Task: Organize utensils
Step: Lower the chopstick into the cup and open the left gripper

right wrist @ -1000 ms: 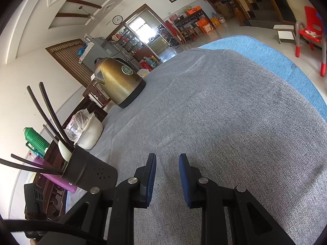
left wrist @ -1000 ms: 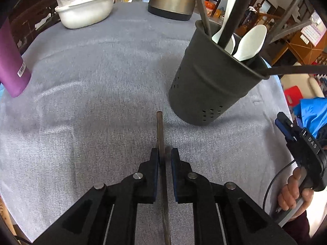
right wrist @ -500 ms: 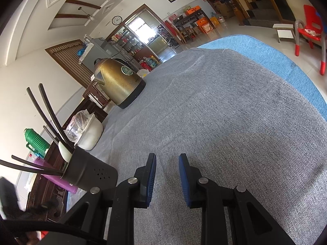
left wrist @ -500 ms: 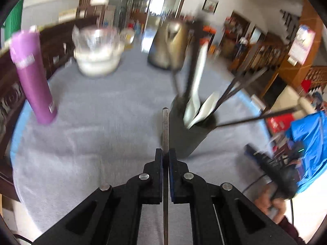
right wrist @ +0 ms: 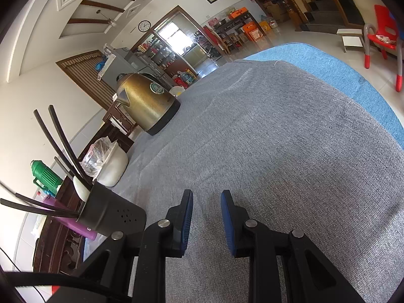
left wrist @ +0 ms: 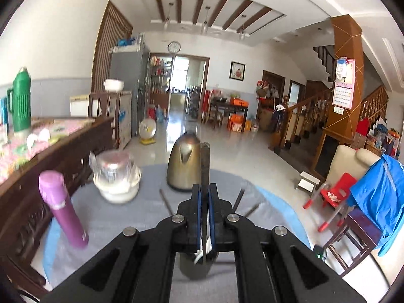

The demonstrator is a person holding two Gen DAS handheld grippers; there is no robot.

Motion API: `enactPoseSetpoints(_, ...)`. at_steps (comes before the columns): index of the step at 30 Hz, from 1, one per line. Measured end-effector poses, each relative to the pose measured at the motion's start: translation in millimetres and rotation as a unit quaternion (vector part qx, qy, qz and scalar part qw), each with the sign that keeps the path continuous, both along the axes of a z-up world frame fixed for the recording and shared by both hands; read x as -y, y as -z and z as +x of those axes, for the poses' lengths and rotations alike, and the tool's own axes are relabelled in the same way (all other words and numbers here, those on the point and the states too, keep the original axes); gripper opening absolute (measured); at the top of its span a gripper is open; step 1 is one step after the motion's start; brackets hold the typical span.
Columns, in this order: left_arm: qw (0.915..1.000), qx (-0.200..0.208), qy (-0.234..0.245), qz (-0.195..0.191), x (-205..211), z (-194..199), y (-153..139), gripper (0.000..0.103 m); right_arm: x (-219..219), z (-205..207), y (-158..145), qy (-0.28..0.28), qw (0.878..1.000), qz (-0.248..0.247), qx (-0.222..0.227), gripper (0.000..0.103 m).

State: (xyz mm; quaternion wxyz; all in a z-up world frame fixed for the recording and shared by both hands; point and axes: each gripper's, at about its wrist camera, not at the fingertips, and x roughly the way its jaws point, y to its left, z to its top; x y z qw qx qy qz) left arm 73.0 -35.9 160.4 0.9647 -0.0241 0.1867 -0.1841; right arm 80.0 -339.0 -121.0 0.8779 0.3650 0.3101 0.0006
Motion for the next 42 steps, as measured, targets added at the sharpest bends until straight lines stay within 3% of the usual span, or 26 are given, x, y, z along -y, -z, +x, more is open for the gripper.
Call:
enactPoseSetpoints(7, 0.998, 0.033, -0.033, 0.042, 19.3, 21.3, -1.3, 0.005, -0.1, -1.0, -0.2, 0.001, 1.0, 0.0, 0.001, 0.026)
enactPoseSetpoints(18, 0.9947, -0.049, -0.047, 0.077, 30.0, 53.2, 56.6, 0.007, 0.5, -1.0, -0.1, -0.001, 1.0, 0.003, 0.0, 0.026)
enactPoseSetpoints(19, 0.9948, -0.049, -0.045, 0.078, 31.2, 49.9, 55.5, 0.012, 0.8, -1.0, 0.1, -0.001, 1.0, 0.004, 0.0, 0.026)
enactPoseSetpoints(22, 0.9956, -0.028, -0.043, 0.079, 30.9, 36.2, 44.7, 0.044, 1.5, -0.7, 0.6, -0.001, 1.0, 0.005, -0.001, 0.026)
enactPoseSetpoints(26, 0.9949, 0.006, -0.046, 0.09, 26.7, 12.6, 31.4, 0.062, 0.3, 0.5, 0.6, -0.001, 1.0, 0.001, -0.003, 0.026)
enactPoseSetpoints(32, 0.9936, -0.016, -0.058, 0.096, 12.1, -18.5, 32.5, 0.085, -3.6, 1.5, -1.3, 0.0, 1.0, -0.013, -0.005, 0.026)
enactPoseSetpoints(38, 0.9901, -0.048, -0.082, 0.104, -11.4, -47.8, 48.9, 0.086, -7.6, -9.4, -8.0, 0.02, 0.999, -0.039, -0.005, 0.026)
enactPoseSetpoints(42, 0.9878, -0.043, -0.107, 0.105, -29.4, -68.8, 52.5, 0.086, -21.2, -38.2, -22.6, 0.016, 0.998, -0.058, -0.002, 0.026)
